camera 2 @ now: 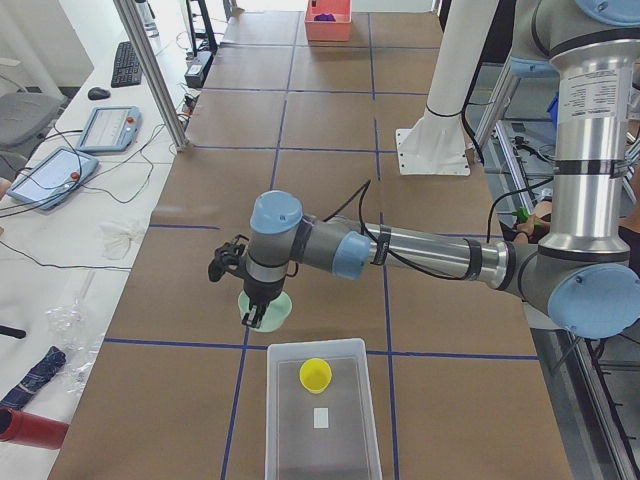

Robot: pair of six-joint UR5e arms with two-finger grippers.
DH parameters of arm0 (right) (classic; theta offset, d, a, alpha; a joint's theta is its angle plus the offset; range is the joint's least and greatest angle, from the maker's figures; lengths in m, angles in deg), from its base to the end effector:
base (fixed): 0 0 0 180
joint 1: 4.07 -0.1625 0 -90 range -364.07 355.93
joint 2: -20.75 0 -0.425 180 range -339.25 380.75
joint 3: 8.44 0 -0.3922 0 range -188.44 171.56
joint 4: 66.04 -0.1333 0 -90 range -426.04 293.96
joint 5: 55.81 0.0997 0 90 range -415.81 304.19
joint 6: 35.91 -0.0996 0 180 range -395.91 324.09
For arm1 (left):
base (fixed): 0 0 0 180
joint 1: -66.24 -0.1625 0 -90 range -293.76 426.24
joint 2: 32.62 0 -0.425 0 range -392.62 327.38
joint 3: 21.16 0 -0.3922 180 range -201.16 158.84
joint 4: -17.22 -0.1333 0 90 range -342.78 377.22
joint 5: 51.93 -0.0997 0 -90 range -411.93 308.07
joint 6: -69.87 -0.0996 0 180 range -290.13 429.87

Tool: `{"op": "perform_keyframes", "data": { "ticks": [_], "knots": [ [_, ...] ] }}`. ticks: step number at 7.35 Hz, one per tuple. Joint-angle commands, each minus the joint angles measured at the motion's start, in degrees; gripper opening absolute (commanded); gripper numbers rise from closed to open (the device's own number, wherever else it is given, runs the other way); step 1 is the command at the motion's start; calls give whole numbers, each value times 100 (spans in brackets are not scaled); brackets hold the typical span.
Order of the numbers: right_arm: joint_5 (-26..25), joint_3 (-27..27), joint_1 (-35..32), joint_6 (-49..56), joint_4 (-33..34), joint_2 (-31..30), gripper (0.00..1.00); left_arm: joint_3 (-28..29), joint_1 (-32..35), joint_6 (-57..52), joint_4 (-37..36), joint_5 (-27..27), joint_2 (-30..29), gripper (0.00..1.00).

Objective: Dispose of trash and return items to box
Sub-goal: 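Lower the pale green bowl into the clear bin and open the left gripper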

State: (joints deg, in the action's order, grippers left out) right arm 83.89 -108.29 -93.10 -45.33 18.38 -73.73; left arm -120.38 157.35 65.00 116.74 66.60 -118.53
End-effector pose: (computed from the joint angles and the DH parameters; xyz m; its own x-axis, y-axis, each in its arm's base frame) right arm 0.0494 -0.4683 0.5938 0.6383 0.0070 0.7698 -0.0890 0.9939 0.0648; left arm -0.0950 -0.4772 0.6108 0.8792 0.1855 -0.4390 -0.0561 0.9550 0.2912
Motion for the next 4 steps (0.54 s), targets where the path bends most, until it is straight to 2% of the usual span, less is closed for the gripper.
{"op": "perform_keyframes", "data": {
  "ticks": [1,2,4],
  "knots": [
    [4,1,0,-42,-30,-1,100,322,399,-496,136,-514,537,0],
    [-13,10,0,-68,-13,8,100,698,408,-497,433,-514,670,0],
    [-5,10,0,-69,-22,-9,100,1463,408,-532,1503,-514,855,0]
  ]
}}
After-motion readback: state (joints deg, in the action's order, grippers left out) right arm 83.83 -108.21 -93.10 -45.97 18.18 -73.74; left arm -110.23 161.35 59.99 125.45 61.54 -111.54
